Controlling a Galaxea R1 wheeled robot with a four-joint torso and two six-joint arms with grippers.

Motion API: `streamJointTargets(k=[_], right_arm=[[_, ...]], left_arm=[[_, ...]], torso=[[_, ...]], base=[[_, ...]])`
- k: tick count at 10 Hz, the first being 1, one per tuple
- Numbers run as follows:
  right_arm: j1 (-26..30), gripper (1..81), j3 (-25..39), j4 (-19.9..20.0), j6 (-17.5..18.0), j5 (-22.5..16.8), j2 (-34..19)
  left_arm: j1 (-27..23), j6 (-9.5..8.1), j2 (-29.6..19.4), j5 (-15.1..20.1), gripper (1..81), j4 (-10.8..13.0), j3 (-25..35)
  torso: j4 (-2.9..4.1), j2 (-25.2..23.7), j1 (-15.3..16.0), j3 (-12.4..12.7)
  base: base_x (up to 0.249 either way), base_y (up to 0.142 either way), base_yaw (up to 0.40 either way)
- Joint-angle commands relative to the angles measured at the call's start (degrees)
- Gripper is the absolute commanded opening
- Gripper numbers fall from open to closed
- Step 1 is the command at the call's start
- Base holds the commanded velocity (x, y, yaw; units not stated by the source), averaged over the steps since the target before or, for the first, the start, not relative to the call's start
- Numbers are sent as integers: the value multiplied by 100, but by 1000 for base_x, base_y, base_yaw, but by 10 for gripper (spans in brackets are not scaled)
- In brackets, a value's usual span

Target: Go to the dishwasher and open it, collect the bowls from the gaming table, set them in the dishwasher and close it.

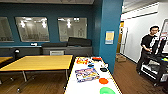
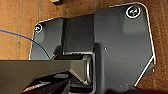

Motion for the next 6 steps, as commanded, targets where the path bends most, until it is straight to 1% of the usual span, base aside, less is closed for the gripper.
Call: streamJointTargets(k=[1,2,4,6], right_arm=[[345,811,21,74,19,-288,-20],[354,811,21,100,28,-288,-55],[319,811,83,110,55,-271,-187],[293,811,83,171,55,-165,-205]], left_arm=[[-281,-10,-9,234,811,-8,22],[-272,-10,-9,235,811,-8,22],[-281,-10,-9,226,811,-8,22],[-281,-10,0,235,811,1,22]], torso=[[0,0,0,0],[0,2,2,-2],[0,9,11,-5],[0,6,5,-5]], base=[[166,0,0],[63,0,0],[0,0,0],[0,0,0]])
